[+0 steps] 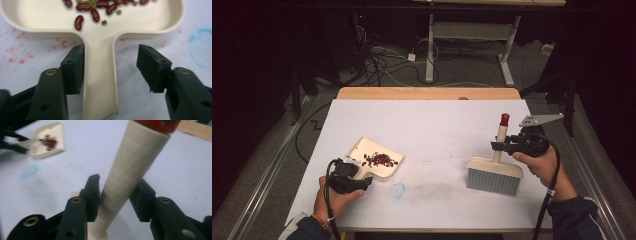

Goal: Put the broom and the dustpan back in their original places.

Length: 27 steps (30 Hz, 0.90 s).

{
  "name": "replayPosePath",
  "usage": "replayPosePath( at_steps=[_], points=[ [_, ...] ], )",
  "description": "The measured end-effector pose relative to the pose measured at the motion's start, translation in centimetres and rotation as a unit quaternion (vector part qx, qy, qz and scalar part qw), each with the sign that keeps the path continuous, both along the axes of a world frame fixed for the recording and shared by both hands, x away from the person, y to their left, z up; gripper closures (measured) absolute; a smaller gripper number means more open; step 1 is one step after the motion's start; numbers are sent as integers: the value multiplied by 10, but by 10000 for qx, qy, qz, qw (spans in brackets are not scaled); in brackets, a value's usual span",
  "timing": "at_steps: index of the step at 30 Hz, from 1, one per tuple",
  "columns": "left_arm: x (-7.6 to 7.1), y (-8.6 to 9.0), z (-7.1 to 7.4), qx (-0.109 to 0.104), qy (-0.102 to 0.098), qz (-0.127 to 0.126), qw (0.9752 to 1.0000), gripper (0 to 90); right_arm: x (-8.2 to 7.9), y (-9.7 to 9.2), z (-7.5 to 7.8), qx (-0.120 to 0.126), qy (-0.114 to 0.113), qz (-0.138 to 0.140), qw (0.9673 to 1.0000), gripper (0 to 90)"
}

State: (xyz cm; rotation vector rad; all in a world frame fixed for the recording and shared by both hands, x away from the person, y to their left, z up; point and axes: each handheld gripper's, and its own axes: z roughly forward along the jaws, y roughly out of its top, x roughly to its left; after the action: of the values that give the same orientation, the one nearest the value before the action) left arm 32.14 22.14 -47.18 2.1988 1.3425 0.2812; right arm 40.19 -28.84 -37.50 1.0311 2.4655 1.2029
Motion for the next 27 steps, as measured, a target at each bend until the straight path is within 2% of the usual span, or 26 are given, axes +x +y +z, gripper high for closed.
replayPosePath(
  at_steps=[3,7,11,13,15,18,21,24,27],
  points=[
    [-8,-2,2,-24,-55,-84,9999,379,16,7,-8,-72,37,-105,9999,595],
    [-17,-7,2,-25,-77,-304,9995,398,32,15,-19,-266,52,-411,9988,580],
    [-22,-9,1,57,-140,-490,9987,397,45,24,-30,-536,19,-679,9963,562],
    [-23,-8,1,47,-186,-544,9983,396,50,27,-35,-578,73,-753,9955,561],
    [-25,-6,3,-38,-268,-630,9976,380,54,29,-39,-595,85,-821,9948,562],
    [-29,-5,4,-18,-441,-800,9958,380,59,35,-44,-643,78,-896,9939,563],
    [-33,-3,4,-9,-606,-944,9937,348,66,39,-51,-779,80,-1058,9913,559],
    [-36,-1,4,-82,-774,-1026,9917,290,72,42,-55,-976,-61,-1421,9850,524],
    [-39,0,6,-103,-987,-1045,9896,248,74,39,-54,-768,-230,-1652,9830,510]
  ],
)
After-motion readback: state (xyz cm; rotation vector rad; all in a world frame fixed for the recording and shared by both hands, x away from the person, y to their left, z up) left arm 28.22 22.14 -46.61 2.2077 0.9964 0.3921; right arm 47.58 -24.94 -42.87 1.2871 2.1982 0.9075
